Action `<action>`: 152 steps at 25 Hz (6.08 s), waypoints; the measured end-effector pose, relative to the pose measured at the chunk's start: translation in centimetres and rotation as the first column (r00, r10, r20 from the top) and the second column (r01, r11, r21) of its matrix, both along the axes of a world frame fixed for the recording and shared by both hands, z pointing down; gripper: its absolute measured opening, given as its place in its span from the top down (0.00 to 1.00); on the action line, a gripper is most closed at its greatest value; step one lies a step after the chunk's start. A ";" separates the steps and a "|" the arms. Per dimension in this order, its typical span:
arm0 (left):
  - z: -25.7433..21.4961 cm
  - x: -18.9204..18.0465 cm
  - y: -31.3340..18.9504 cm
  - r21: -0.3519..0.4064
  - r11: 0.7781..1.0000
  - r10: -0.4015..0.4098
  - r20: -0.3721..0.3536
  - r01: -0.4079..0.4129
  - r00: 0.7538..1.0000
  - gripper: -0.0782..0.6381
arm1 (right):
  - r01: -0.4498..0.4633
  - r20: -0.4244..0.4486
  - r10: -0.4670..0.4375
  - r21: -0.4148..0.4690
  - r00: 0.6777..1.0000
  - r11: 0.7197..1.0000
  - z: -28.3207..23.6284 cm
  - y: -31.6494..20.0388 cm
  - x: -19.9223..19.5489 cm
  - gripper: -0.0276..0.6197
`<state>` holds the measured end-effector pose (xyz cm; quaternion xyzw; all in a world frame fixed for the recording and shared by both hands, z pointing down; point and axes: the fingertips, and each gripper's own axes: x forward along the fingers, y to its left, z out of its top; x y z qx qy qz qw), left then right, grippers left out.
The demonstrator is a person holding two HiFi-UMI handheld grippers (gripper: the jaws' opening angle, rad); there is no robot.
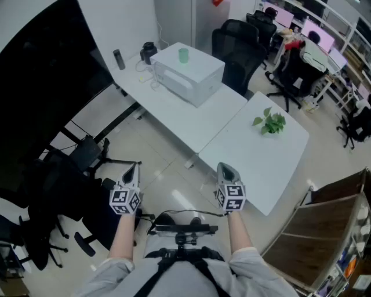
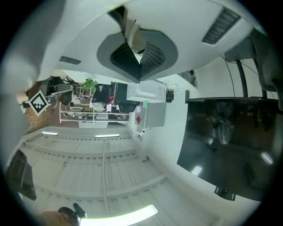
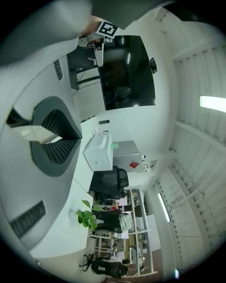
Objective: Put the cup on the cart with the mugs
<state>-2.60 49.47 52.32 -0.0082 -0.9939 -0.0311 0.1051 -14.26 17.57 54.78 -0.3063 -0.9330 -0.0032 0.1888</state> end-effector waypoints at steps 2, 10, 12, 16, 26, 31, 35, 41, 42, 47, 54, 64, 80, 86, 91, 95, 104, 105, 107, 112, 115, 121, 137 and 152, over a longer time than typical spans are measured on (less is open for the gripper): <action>-0.2 -1.1 -1.4 0.012 1.000 0.022 -0.004 -0.022 1.000 0.88 | 0.000 -0.003 0.000 -0.003 1.000 1.000 0.1 -0.6 -0.7 0.94; -0.4 -5.7 -2.0 0.027 0.996 0.089 0.007 -0.089 0.996 0.88 | 0.018 -0.010 -0.018 -0.001 1.000 1.000 0.7 0.9 -3.7 0.94; -0.2 -7.2 -1.7 0.029 0.993 0.115 0.014 -0.116 0.993 0.88 | 0.018 -0.009 -0.018 0.008 1.000 1.000 0.6 2.1 -4.6 0.94; -0.1 -10.4 0.6 0.045 0.987 0.152 0.020 -0.153 0.988 0.88 | 0.007 0.010 -0.008 0.029 1.000 1.000 0.0 4.9 -6.9 0.94; -1.2 -18.5 6.7 0.052 0.967 0.248 0.046 -0.251 0.968 0.88 | -0.053 0.031 0.053 0.005 0.998 0.999 -1.5 12.3 -12.5 0.94; -1.0 -21.8 7.6 0.066 0.959 0.275 0.042 -0.277 0.961 0.88 | -0.062 0.009 0.062 0.006 0.998 0.998 -1.7 14.2 -14.6 0.94; -0.5 -25.1 7.5 0.076 0.955 0.285 0.031 -0.286 0.958 0.88 | -0.063 0.001 0.062 0.013 0.998 0.998 -1.7 14.2 -17.4 0.94; -0.4 -31.3 6.1 0.078 0.959 0.269 0.028 -0.271 0.963 0.88 | -0.024 -0.030 0.025 0.018 0.999 1.000 -1.1 14.1 -23.3 0.94; -0.6 -32.5 5.9 0.074 0.960 0.268 0.032 -0.269 0.963 0.88 | -0.016 -0.032 0.017 0.016 0.999 1.000 -1.1 14.1 -24.3 0.94; -1.4 -38.0 4.9 0.064 0.965 0.252 0.050 -0.255 0.966 0.88 | 0.031 -0.012 -0.031 0.007 0.999 0.999 -1.2 14.3 -28.2 0.94; -2.3 -46.0 3.8 0.049 0.947 0.316 0.044 -0.318 0.948 0.86 | 0.005 -0.010 -0.005 -0.017 1.000 1.000 -2.8 14.7 -32.0 0.94; -2.9 -58.3 3.9 0.025 0.904 0.427 0.019 -0.427 0.904 0.47 | -0.154 -0.024 0.154 0.002 0.988 0.988 -2.4 13.9 -35.9 0.94; -0.5 -72.7 3.3 0.004 0.871 0.490 -0.065 -0.491 0.869 0.24 | -0.338 -0.062 0.341 0.043 0.938 0.940 -0.1 10.9 -37.4 0.94; 0.3 -74.3 3.4 -0.008 0.873 0.486 -0.074 -0.488 0.871 0.24 | -0.369 -0.072 0.371 0.046 0.926 0.928 0.5 10.0 -37.4 0.94; 0.2 -74.9 3.1 -0.022 0.864 0.501 -0.072 -0.504 0.862 0.24 | -0.380 -0.073 0.384 0.057 0.921 0.923 0.6 9.5 -37.5 0.94; 0.3 -74.6 3.0 -0.038 0.853 0.517 -0.083 -0.521 0.852 0.33 | -0.374 -0.080 0.378 0.054 0.922 0.926 0.9 9.7 -37.4 0.94; -0.1 -74.5 3.2 -0.062 0.855 0.510 -0.078 -0.515 0.857 0.46 | -0.369 -0.086 0.372 0.050 0.924 0.928 1.3 9.7 -37.5 0.94; -0.3 -74.5 3.2 -0.060 0.855 0.510 -0.073 -0.515 0.857 0.46 | -0.369 -0.083 0.372 0.051 0.924 0.928 1.3 9.8 -37.5 0.94; -0.7 -74.6 3.2 -0.058 0.854 0.515 -0.063 -0.518 0.855 0.46 | -0.367 -0.083 0.370 0.052 0.925 0.929 1.2 9.9 -37.6 0.94; -2.0 -73.8 2.5 -0.059 0.842 0.534 -0.044 -0.536 0.844 0.46 | -0.363 -0.080 0.366 0.049 0.927 0.931 1.3 9.7 -37.4 0.94; -3.0 -72.6 2.4 -0.060 0.834 0.547 -0.031 -0.548 0.836 0.46 | -0.360 -0.077 0.363 0.046 0.929 0.932 1.0 10.0 -37.5 0.94; -4.5 -69.0 1.4 -0.054 0.810 0.585 -0.003 -0.585 0.811 0.46 | -0.358 -0.052 0.360 0.047 0.932 0.933 0.0 10.0 -38.2 0.94; -3.3 -57.1 -3.1 -0.047 0.709 0.704 -0.023 -0.704 0.710 0.46 | -0.394 -0.034 0.395 0.029 0.918 0.919 -0.4 10.0 -37.1 0.94; -1.2 -50.9 -13.2 -0.016 0.442 0.896 -0.044 -0.897 0.443 0.46 | -0.636 -0.056 0.639 0.059 0.768 0.770 0.6 2.9 -30.1 0.94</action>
